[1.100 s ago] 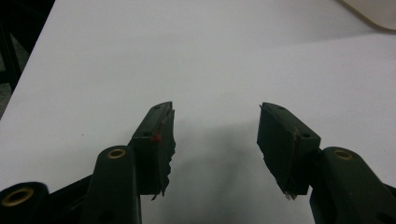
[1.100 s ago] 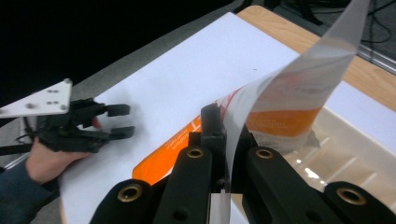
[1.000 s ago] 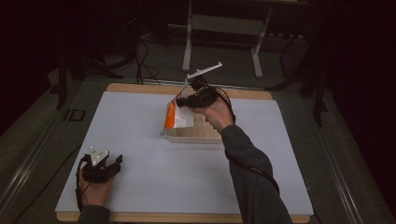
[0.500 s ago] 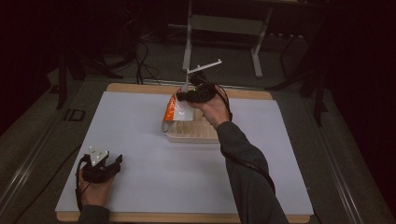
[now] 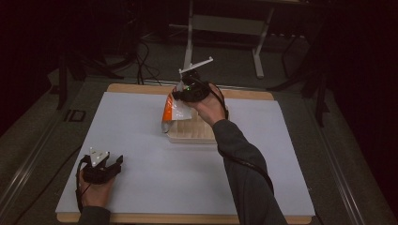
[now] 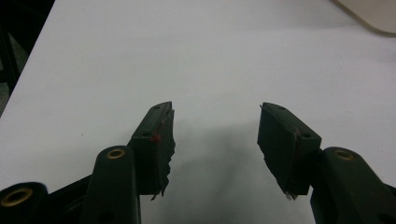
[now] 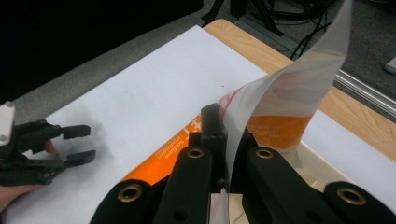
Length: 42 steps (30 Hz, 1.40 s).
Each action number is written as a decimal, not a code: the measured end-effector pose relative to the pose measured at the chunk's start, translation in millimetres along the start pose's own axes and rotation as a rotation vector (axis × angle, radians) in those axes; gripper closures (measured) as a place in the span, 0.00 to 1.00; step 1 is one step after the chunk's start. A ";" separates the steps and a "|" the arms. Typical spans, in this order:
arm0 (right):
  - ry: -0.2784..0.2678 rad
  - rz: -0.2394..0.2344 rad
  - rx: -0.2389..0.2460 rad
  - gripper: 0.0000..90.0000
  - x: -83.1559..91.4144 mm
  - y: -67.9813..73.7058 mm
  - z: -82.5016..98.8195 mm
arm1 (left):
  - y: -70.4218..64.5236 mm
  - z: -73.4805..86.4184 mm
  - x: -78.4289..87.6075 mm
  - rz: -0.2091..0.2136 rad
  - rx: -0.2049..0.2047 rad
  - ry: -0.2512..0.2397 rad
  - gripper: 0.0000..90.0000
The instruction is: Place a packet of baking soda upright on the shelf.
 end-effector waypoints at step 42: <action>0.002 0.204 0.180 0.98 -20.0 1.0 -10.8 | 0.9 1.2 1.8 0.008 0.017 -0.009 0.50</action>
Point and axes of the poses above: each handheld gripper's, and its own axes: x roughly backward along the jaws, z roughly out of its underside, y roughly to its left, the point moved 2 cm from there along -x, roughly forward along the jaws, and after that the axes turned 4 degrees about -x, right-handed, at the moved point
